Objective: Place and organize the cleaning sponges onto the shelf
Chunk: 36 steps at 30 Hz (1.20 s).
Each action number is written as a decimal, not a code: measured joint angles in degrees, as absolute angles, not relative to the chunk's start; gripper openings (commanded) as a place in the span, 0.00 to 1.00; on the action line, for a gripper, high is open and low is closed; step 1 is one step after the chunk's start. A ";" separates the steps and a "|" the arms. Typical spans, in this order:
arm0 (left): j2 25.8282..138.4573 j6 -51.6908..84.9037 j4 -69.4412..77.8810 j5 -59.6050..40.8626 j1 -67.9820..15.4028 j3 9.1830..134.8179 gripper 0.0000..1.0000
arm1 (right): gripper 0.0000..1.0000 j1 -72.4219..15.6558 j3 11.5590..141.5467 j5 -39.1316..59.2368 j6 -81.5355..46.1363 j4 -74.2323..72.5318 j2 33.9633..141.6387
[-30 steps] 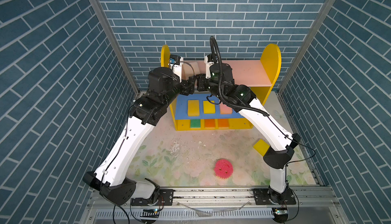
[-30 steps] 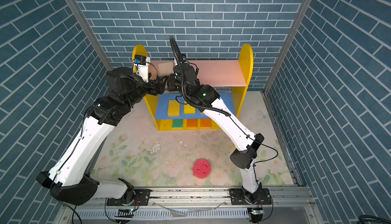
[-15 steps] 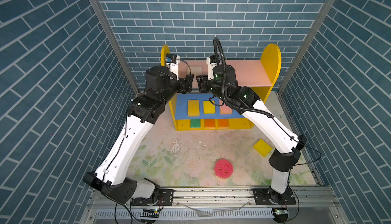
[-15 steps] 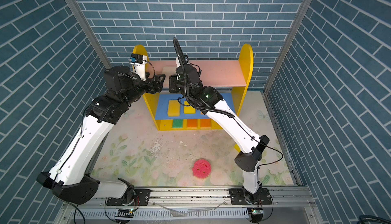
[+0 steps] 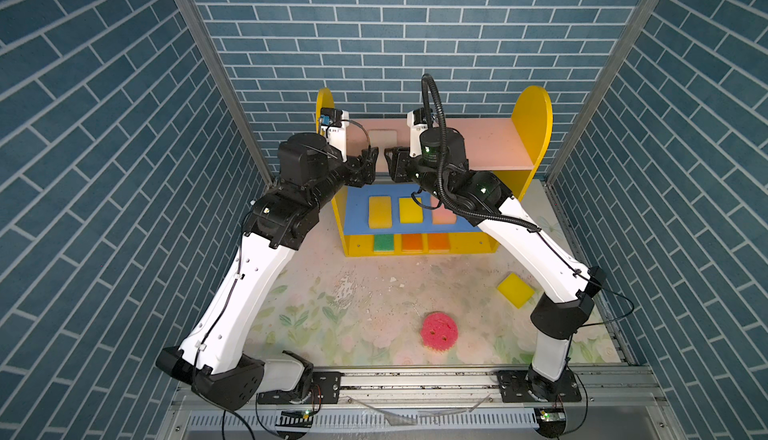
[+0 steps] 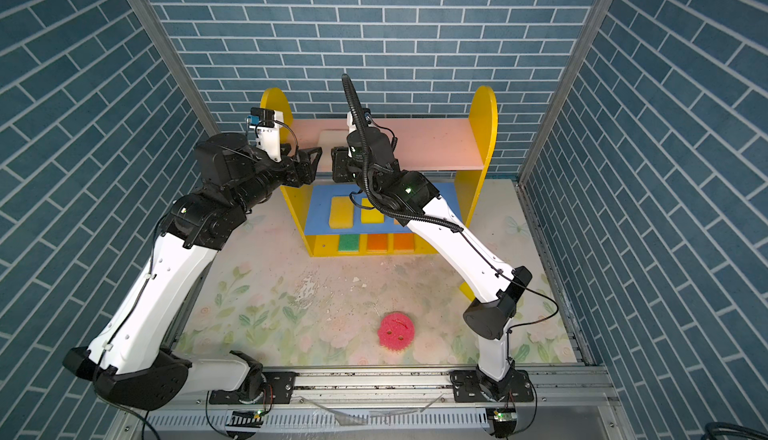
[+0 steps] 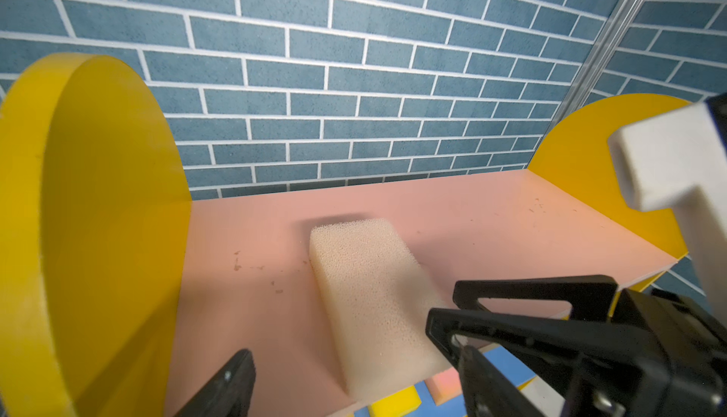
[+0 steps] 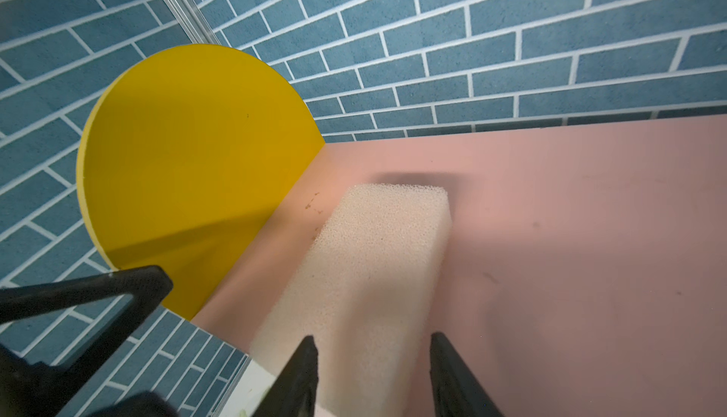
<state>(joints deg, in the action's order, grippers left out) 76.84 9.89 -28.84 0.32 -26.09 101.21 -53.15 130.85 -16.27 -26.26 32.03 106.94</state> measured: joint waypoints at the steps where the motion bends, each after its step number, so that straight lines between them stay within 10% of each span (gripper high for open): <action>1: 76.73 9.89 -28.84 0.30 -26.09 101.21 0.82 | 0.47 -53.10 130.85 -16.27 -26.22 32.23 106.76; 24: 77.69 14.24 -28.21 -3.07 -25.61 99.39 0.82 | 0.46 -51.55 132.00 -9.89 -26.83 35.57 107.09; 36: 79.72 17.06 -25.98 -5.91 -25.45 99.13 0.82 | 0.10 -49.39 133.45 -6.42 -29.04 35.14 109.45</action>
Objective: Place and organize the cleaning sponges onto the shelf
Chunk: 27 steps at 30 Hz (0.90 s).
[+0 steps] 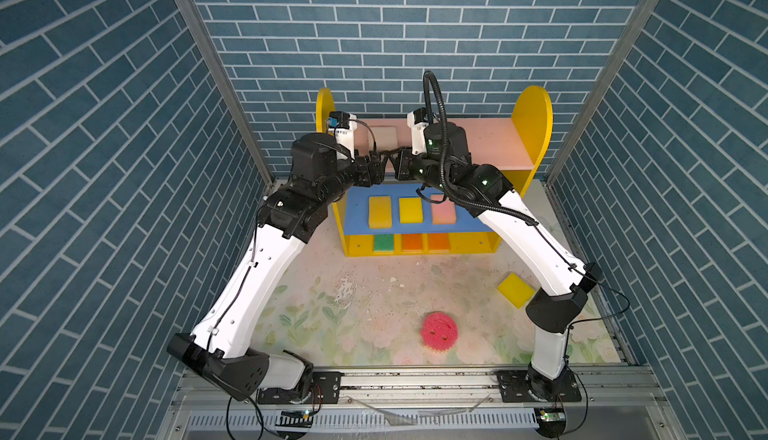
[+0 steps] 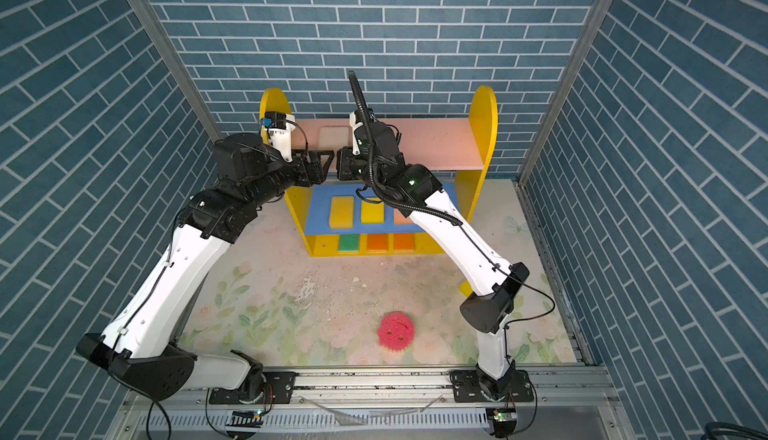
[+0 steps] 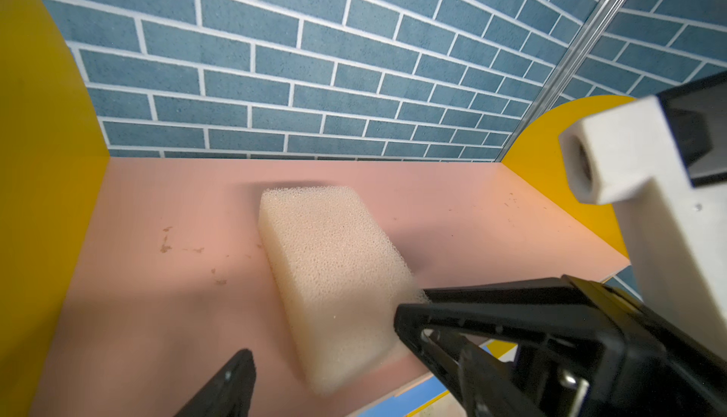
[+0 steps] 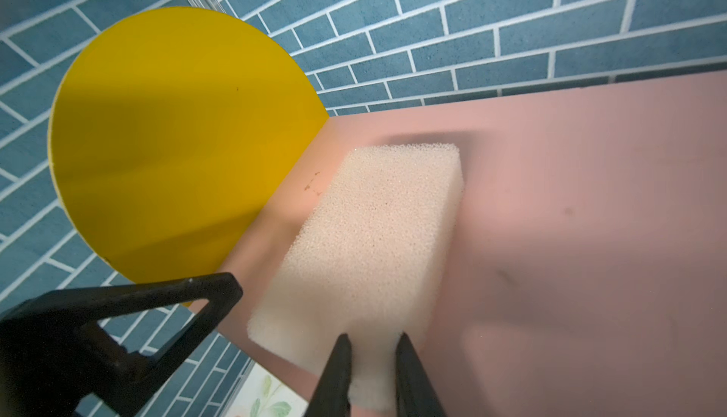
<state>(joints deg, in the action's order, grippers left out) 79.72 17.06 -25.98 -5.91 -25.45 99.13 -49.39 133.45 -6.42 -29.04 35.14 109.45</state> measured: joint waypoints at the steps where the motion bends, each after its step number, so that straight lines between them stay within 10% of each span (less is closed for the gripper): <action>1: 79.68 17.17 -25.69 -5.93 -25.45 98.98 0.82 | 0.04 -49.25 133.45 -6.22 -28.93 35.11 109.45; 27: 65.52 21.78 -20.58 -4.10 -18.33 86.06 0.83 | 0.00 -48.64 102.30 -1.15 -21.89 17.37 90.83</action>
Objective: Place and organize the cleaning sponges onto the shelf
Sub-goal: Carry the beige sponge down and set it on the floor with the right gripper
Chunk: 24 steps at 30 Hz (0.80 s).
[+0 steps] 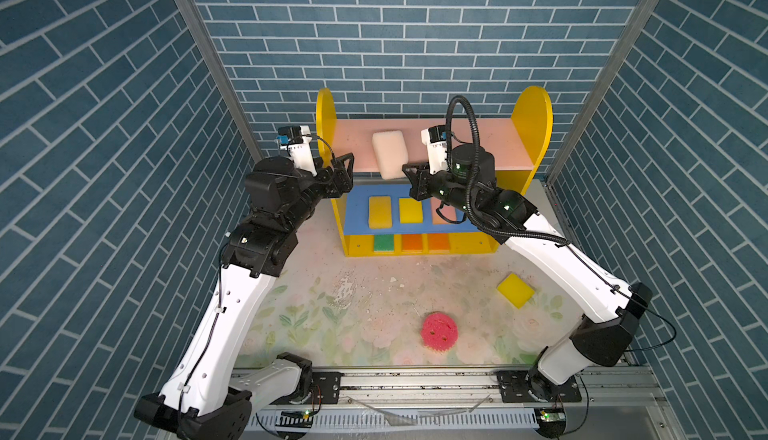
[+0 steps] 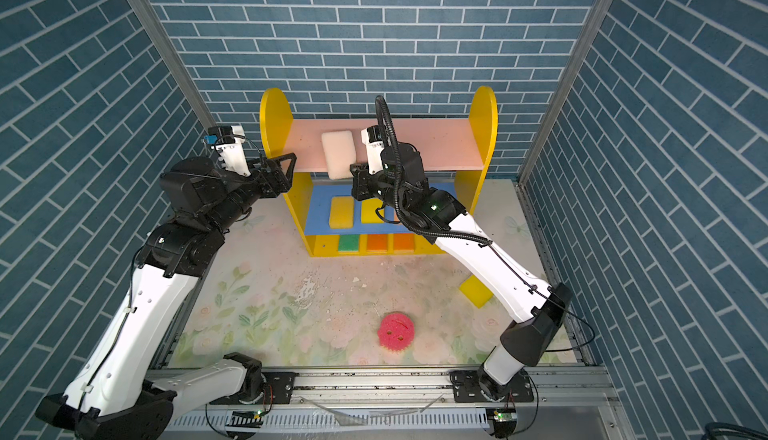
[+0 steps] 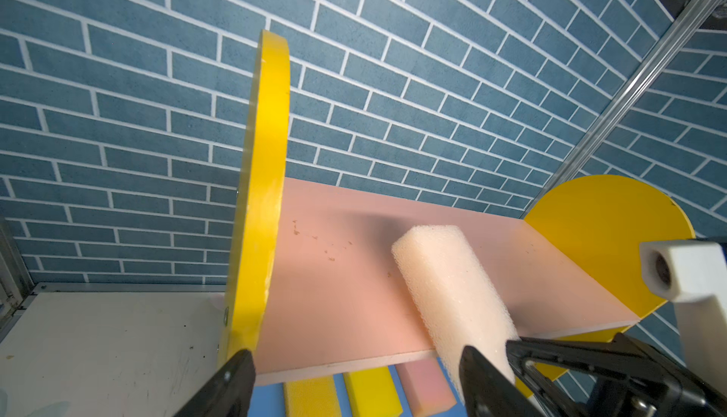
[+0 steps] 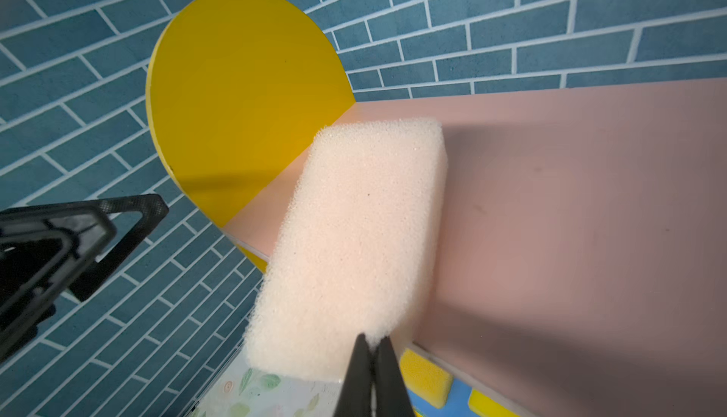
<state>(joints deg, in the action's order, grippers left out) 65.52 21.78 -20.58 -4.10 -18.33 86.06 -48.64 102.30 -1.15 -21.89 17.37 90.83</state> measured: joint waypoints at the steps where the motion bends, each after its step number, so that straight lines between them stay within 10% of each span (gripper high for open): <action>1: 65.52 22.11 -20.40 -4.16 -18.22 85.80 0.82 | 0.00 -48.64 100.99 -0.99 -21.56 16.53 90.08; 24: 46.17 19.42 -23.68 -6.50 -18.02 67.16 0.83 | 0.00 -59.35 70.67 -1.34 -26.61 15.70 76.38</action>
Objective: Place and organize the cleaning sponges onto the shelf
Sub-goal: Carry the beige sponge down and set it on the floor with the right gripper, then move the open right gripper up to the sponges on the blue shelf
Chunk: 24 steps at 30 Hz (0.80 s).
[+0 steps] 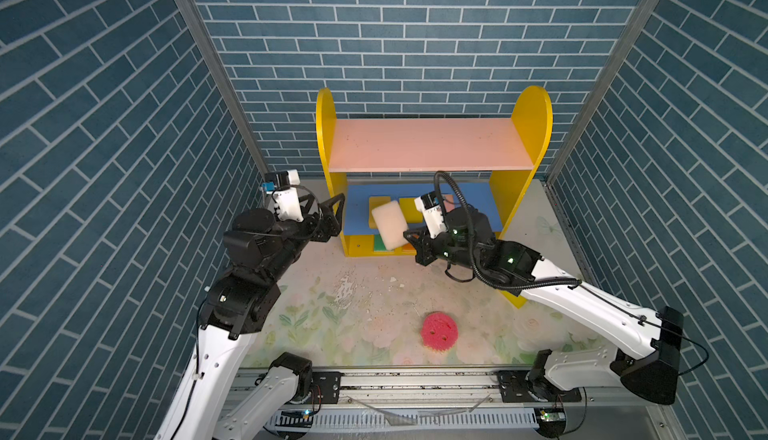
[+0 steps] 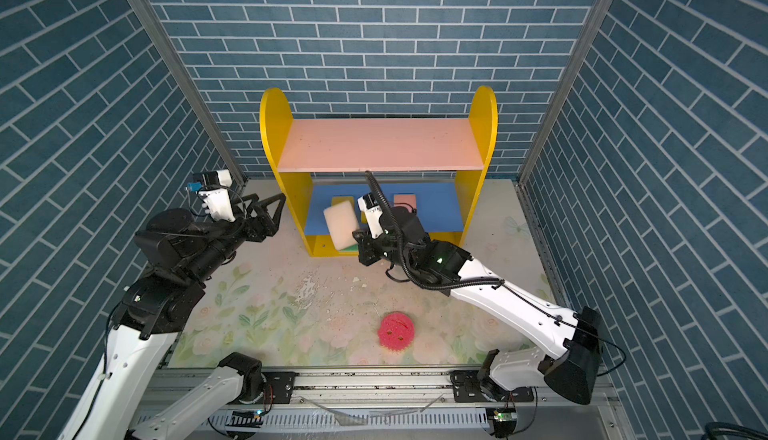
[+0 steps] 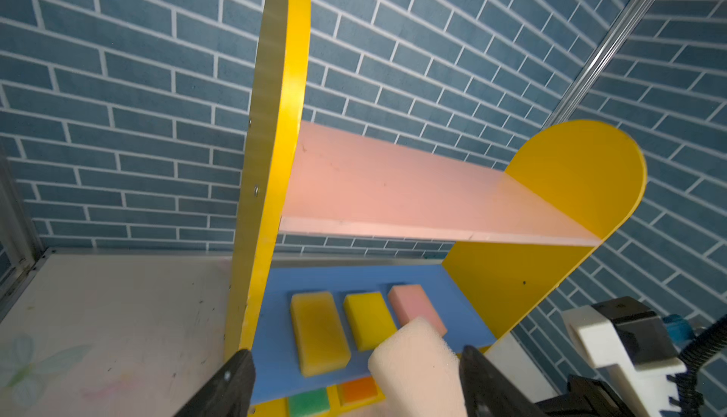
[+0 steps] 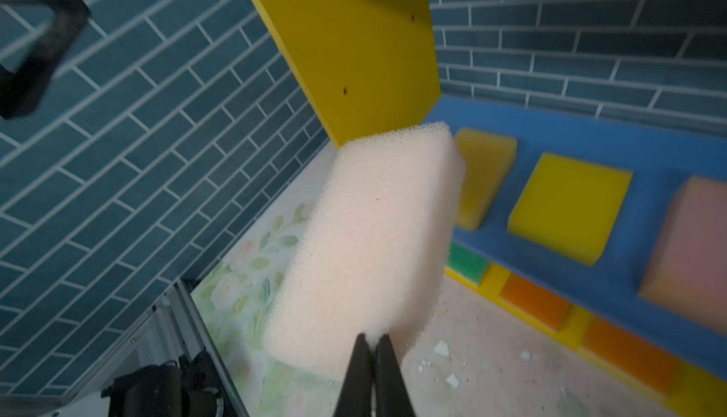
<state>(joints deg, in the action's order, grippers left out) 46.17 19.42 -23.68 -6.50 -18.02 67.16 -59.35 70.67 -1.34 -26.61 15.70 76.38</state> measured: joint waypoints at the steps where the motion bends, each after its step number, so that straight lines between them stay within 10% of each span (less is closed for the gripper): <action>1: 45.32 18.81 -24.73 -5.93 -18.00 65.67 0.83 | 0.00 -60.38 69.06 -1.52 -27.73 15.77 76.95; 24: 38.33 19.27 -31.62 -0.43 -18.00 49.19 0.83 | 0.00 -68.36 51.24 -1.30 -41.87 -0.45 93.78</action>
<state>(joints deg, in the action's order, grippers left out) 38.33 19.27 -31.62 -0.43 -18.00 49.19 -68.36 51.24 -1.30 -41.87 -0.45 93.78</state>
